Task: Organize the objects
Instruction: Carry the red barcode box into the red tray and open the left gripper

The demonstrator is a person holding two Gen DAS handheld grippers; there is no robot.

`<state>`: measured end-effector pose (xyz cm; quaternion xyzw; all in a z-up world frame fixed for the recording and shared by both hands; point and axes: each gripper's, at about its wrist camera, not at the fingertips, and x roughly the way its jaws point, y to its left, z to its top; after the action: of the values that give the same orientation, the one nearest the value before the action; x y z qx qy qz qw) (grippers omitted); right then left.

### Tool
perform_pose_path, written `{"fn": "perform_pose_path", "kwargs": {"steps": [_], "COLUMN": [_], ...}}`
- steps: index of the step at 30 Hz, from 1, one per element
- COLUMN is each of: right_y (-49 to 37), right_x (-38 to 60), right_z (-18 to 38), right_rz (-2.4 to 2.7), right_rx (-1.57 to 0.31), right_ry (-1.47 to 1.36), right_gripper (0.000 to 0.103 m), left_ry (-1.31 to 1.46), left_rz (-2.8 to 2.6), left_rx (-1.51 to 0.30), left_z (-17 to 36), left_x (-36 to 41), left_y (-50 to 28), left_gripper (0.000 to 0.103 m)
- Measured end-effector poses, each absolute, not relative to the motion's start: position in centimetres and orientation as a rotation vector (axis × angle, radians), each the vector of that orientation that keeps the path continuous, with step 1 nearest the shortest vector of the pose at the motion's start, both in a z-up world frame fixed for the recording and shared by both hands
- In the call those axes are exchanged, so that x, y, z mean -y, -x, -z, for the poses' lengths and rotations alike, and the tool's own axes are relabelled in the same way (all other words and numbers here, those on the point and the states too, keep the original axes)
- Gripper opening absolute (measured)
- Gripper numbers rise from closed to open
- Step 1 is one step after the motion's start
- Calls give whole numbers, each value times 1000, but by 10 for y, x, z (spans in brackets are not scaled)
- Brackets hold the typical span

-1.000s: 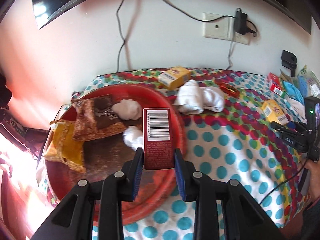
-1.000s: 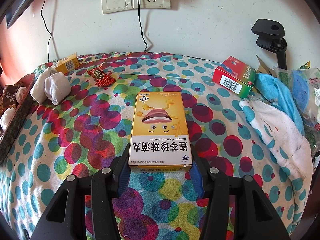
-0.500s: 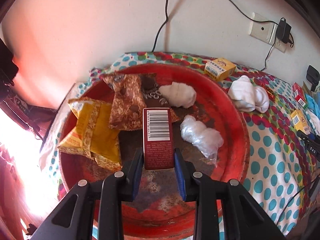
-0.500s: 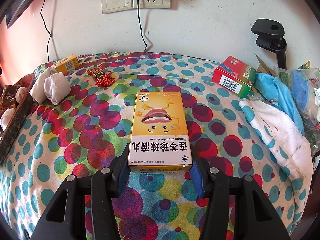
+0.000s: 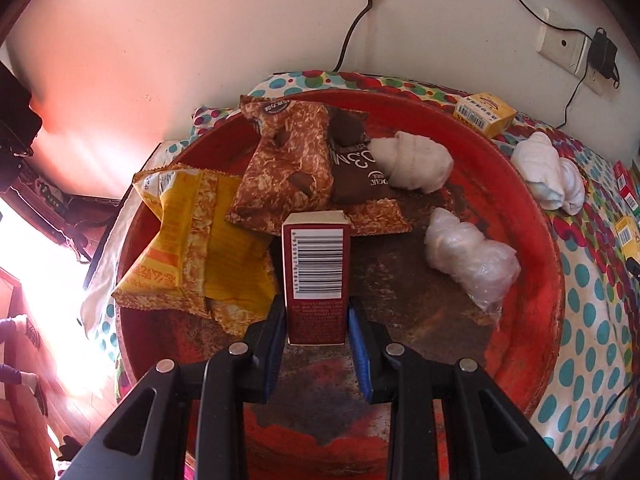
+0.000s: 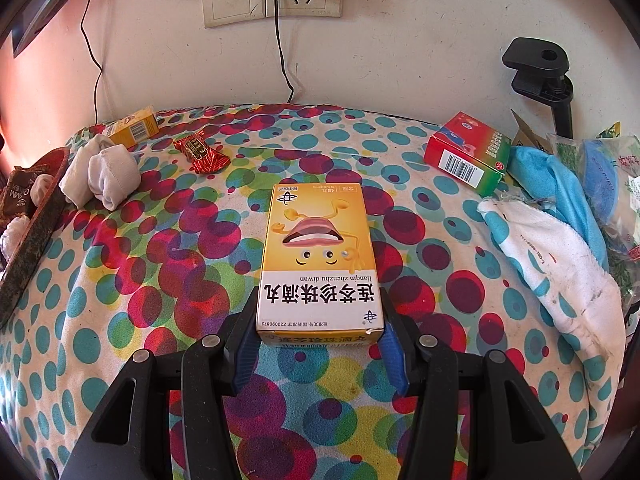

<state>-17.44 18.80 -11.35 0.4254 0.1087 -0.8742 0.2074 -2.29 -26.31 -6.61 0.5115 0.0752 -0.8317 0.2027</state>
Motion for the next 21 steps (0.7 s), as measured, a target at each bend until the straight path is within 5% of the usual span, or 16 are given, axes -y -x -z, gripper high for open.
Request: {"fn": "perform_pose_path", "kwargs": {"steps": [21], "right_y": [175], "right_x": [-189], "right_z": [113], "right_rz": [2434], "right_rx": [-304], "right_ry": [-1187], "right_gripper": [49], "left_ry": [-1152], "left_rz": [2582], "left_rx": [-182], "left_z": [21], "left_x": [171], "left_y": [7], "left_gripper": [46]}}
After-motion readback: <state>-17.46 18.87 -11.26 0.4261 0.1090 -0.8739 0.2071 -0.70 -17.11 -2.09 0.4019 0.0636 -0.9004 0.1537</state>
